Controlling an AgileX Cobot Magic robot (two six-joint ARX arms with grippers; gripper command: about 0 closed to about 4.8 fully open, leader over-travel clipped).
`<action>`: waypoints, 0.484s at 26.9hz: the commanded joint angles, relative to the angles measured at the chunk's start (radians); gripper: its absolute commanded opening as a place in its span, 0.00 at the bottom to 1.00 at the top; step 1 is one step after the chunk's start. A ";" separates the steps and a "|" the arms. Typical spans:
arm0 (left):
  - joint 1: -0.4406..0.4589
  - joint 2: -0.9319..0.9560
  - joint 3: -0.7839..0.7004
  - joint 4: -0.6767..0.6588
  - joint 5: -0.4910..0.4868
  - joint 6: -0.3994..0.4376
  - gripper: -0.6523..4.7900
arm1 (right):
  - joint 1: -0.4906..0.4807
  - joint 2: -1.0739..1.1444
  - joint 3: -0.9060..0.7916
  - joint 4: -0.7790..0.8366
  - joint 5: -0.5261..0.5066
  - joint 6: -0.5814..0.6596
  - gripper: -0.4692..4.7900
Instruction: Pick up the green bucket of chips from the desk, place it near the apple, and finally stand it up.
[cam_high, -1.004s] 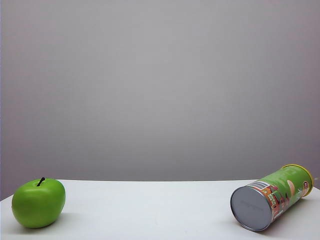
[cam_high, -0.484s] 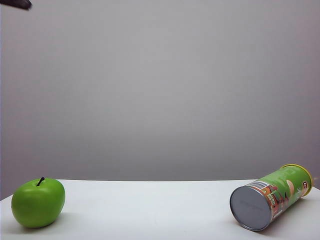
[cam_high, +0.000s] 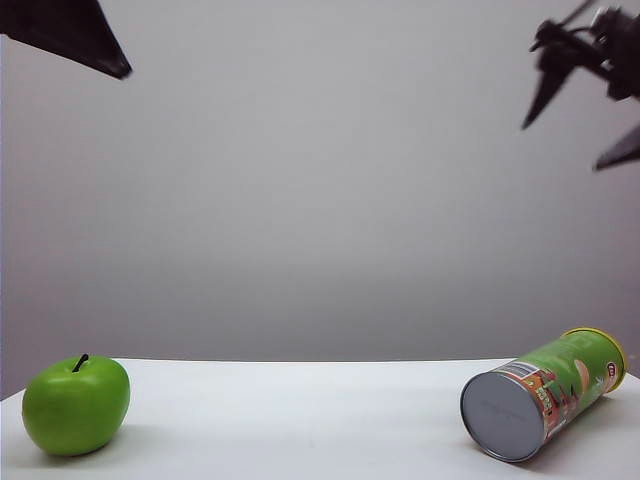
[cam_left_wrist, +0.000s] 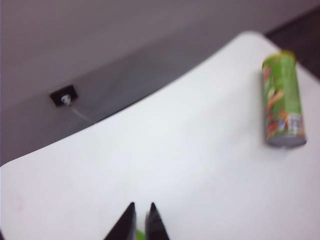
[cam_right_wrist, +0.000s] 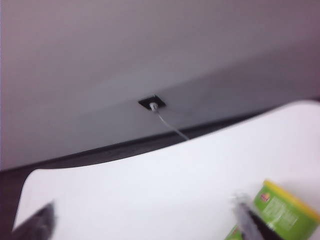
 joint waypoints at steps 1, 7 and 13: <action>-0.054 0.005 0.009 0.027 -0.116 0.045 0.21 | 0.029 0.048 0.036 -0.005 0.055 0.098 1.00; -0.114 0.004 0.021 0.108 -0.175 0.044 0.87 | 0.060 0.140 0.040 -0.094 0.123 0.367 1.00; -0.114 0.005 0.020 0.008 -0.162 0.098 0.86 | 0.058 0.199 0.041 -0.208 0.156 0.533 1.00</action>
